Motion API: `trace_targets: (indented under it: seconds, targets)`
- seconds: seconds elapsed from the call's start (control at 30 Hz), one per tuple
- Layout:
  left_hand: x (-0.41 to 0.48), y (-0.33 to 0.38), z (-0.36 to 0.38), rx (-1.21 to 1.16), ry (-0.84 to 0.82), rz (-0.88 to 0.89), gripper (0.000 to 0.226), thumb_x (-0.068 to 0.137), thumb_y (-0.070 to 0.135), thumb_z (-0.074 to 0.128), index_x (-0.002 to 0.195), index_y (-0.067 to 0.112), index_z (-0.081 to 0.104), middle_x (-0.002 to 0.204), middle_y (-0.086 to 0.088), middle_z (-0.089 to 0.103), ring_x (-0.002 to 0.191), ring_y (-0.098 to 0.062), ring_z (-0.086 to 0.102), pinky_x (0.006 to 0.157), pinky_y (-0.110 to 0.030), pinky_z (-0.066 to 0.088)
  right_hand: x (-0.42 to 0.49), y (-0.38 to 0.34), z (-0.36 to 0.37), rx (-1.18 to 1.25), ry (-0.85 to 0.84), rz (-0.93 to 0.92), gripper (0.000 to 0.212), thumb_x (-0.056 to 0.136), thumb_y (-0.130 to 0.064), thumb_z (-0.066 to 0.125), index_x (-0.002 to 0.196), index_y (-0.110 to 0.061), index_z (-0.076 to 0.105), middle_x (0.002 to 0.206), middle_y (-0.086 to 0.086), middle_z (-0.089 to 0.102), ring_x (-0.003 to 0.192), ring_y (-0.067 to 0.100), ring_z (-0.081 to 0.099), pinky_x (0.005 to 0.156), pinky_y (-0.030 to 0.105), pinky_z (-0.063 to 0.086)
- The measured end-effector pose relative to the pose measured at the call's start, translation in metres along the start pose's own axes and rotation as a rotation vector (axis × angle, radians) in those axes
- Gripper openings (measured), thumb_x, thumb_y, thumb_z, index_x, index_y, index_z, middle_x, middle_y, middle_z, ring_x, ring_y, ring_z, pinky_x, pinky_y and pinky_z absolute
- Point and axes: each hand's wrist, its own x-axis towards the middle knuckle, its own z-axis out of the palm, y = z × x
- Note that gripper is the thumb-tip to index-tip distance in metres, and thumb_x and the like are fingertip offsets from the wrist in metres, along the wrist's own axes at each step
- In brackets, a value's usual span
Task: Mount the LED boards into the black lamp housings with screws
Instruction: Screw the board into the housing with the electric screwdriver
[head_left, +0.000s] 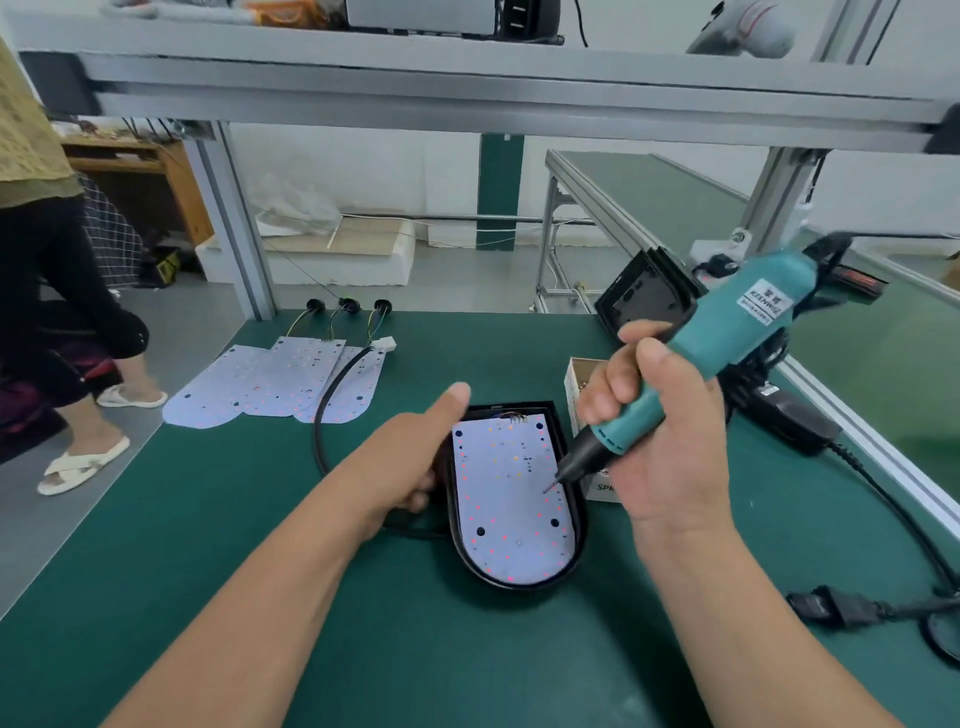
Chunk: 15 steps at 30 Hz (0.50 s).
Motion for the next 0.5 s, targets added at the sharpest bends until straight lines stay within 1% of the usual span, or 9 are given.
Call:
trace_targets:
  seconds: [0.03, 0.1, 0.13, 0.17, 0.2, 0.3, 0.37, 0.4, 0.5]
  targets:
    - [0.003, -0.001, -0.005, -0.028, 0.054, -0.011, 0.048, 0.096, 0.063, 0.052, 0.08, 0.018, 0.059, 0.07, -0.002, 0.049, 0.057, -0.02, 0.039, 0.056, -0.028, 0.042, 0.001, 0.002, -0.003, 0.045, 0.039, 0.017, 0.01, 0.096, -0.014, 0.056, 0.095, -0.016, 0.066, 0.065, 0.0, 0.044, 0.055, 0.016, 0.043, 0.056, 0.028, 0.04]
    - [0.006, -0.003, -0.017, -0.166, 0.208, -0.006, 0.02, 0.104, 0.021, 0.052, 0.099, 0.006, 0.065, 0.081, -0.011, 0.059, 0.061, -0.019, 0.048, 0.064, -0.031, 0.053, 0.004, 0.003, -0.007, 0.116, 0.091, 0.034, 0.008, 0.095, -0.017, 0.057, 0.097, -0.014, 0.064, 0.066, 0.0, 0.043, 0.056, 0.015, 0.043, 0.056, 0.028, 0.041]
    - [0.006, -0.003, -0.022, -0.275, 0.266, 0.006, 0.015, 0.103, 0.003, 0.05, 0.106, 0.003, 0.065, 0.084, -0.013, 0.061, 0.062, -0.017, 0.052, 0.065, -0.031, 0.057, 0.006, 0.004, -0.01, 0.14, 0.108, 0.04, 0.008, 0.095, -0.018, 0.057, 0.098, -0.014, 0.064, 0.067, 0.0, 0.043, 0.057, 0.015, 0.043, 0.056, 0.027, 0.041]
    - [0.005, -0.002, -0.027, -0.382, 0.301, 0.037, 0.021, 0.103, -0.008, 0.047, 0.111, 0.001, 0.064, 0.088, -0.014, 0.062, 0.064, -0.016, 0.056, 0.065, -0.03, 0.061, 0.007, 0.004, -0.011, 0.16, 0.119, 0.046, 0.008, 0.095, -0.018, 0.057, 0.098, -0.014, 0.064, 0.068, -0.001, 0.044, 0.057, 0.014, 0.043, 0.056, 0.027, 0.042]
    - [0.004, 0.0, -0.031, -0.477, 0.299, 0.084, 0.025, 0.104, -0.013, 0.044, 0.113, -0.001, 0.064, 0.094, -0.016, 0.065, 0.066, -0.016, 0.061, 0.065, -0.028, 0.063, 0.008, 0.005, -0.013, 0.178, 0.126, 0.053, 0.008, 0.096, -0.019, 0.057, 0.098, -0.015, 0.064, 0.068, -0.001, 0.044, 0.058, 0.014, 0.044, 0.056, 0.027, 0.042]
    - [-0.003, 0.009, -0.025, -0.637, 0.216, 0.226, 0.021, 0.107, -0.011, 0.048, 0.116, -0.003, 0.064, 0.105, -0.019, 0.074, 0.081, -0.017, 0.077, 0.071, -0.024, 0.064, 0.008, 0.006, -0.014, 0.22, 0.148, 0.067, 0.008, 0.096, -0.019, 0.057, 0.097, -0.015, 0.063, 0.068, -0.002, 0.044, 0.058, 0.013, 0.044, 0.056, 0.026, 0.043]
    - [-0.011, 0.014, -0.012, -0.667, 0.134, 0.263, 0.016, 0.106, -0.007, 0.053, 0.116, -0.002, 0.065, 0.099, -0.016, 0.079, 0.09, -0.02, 0.08, 0.072, -0.023, 0.063, 0.009, 0.006, -0.014, 0.248, 0.157, 0.07, 0.008, 0.096, -0.018, 0.056, 0.097, -0.014, 0.063, 0.068, -0.002, 0.044, 0.058, 0.013, 0.043, 0.056, 0.026, 0.043]
    - [-0.016, 0.016, -0.006, -0.654, 0.084, 0.274, 0.012, 0.106, -0.003, 0.057, 0.115, -0.001, 0.065, 0.094, -0.015, 0.08, 0.088, -0.02, 0.081, 0.07, -0.023, 0.063, 0.009, 0.005, -0.014, 0.255, 0.161, 0.068, 0.008, 0.096, -0.018, 0.056, 0.096, -0.014, 0.063, 0.068, -0.002, 0.044, 0.058, 0.013, 0.043, 0.056, 0.026, 0.043]
    - [-0.029, 0.022, 0.013, -0.518, -0.046, 0.28, 0.006, 0.103, 0.008, 0.066, 0.105, 0.003, 0.067, 0.083, -0.014, 0.077, 0.07, -0.022, 0.078, 0.057, -0.026, 0.061, 0.01, 0.003, -0.013, 0.271, 0.168, 0.063, 0.009, 0.096, -0.018, 0.055, 0.095, -0.014, 0.064, 0.068, -0.002, 0.045, 0.059, 0.013, 0.044, 0.056, 0.026, 0.043]
